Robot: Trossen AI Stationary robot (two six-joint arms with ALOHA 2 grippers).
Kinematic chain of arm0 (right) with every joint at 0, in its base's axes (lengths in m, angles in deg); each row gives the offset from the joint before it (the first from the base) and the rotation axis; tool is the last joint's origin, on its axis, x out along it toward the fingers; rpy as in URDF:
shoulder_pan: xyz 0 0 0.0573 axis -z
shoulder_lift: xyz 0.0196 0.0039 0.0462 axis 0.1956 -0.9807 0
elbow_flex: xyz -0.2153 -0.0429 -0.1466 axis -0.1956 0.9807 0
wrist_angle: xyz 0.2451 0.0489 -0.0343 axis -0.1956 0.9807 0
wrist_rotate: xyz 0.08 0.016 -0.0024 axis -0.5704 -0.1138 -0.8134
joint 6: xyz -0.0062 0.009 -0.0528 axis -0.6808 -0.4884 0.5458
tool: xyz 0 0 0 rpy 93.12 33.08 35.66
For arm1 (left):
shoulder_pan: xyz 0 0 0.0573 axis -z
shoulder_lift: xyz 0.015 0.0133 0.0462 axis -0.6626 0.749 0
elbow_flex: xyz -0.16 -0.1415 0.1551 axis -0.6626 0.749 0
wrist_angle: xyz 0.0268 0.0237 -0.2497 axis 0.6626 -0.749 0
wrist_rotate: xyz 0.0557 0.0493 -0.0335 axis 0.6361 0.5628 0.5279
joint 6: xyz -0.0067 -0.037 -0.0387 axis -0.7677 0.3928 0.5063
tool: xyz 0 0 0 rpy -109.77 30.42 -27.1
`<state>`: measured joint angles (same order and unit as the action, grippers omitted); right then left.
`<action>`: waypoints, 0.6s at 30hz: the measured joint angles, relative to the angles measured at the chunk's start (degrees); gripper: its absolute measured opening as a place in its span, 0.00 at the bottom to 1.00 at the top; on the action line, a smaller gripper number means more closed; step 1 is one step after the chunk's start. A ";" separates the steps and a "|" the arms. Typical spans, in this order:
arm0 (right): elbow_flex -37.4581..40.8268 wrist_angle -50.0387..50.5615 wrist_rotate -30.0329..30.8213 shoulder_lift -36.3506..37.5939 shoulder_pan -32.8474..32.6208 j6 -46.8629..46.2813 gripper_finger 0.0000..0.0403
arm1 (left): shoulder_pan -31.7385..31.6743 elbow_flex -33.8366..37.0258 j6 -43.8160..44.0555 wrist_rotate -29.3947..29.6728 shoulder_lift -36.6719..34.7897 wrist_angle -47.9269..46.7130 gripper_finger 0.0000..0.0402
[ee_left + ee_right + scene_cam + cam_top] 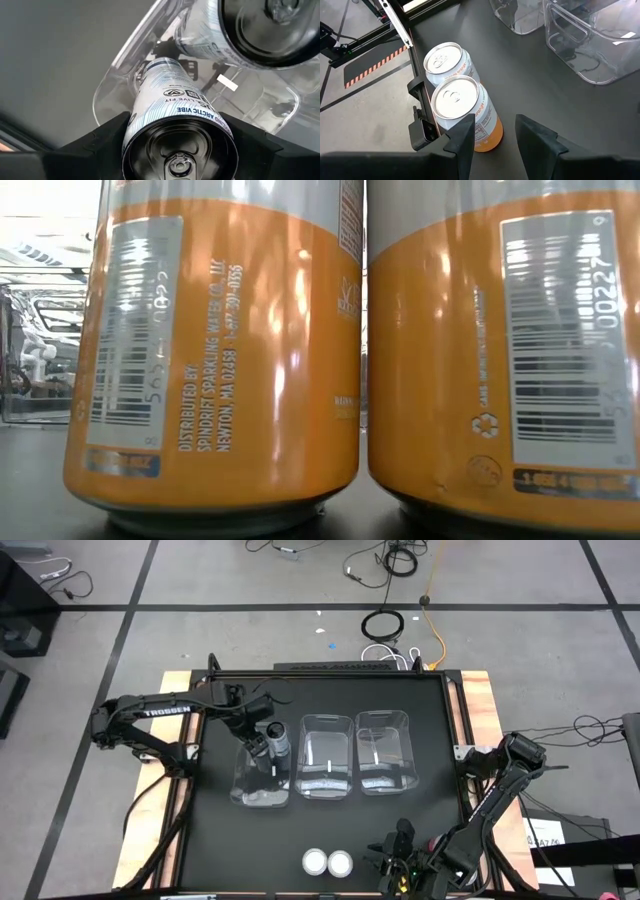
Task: Sort soda cans
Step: Put the white soda can into the left transparent bin
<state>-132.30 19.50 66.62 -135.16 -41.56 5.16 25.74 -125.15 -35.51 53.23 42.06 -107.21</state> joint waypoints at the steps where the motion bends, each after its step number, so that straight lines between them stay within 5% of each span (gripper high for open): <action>1: 0.00 0.00 0.01 0.00 0.00 0.00 0.33 | 0.01 0.00 0.00 -0.01 0.00 0.00 0.70; 18: 0.00 0.00 0.01 0.00 0.00 0.00 0.33 | 0.01 -0.07 0.00 0.69 -0.02 1.83 0.76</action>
<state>-132.30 19.50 66.63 -135.16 -41.56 5.16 25.75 -125.21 -35.51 53.92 42.03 -105.38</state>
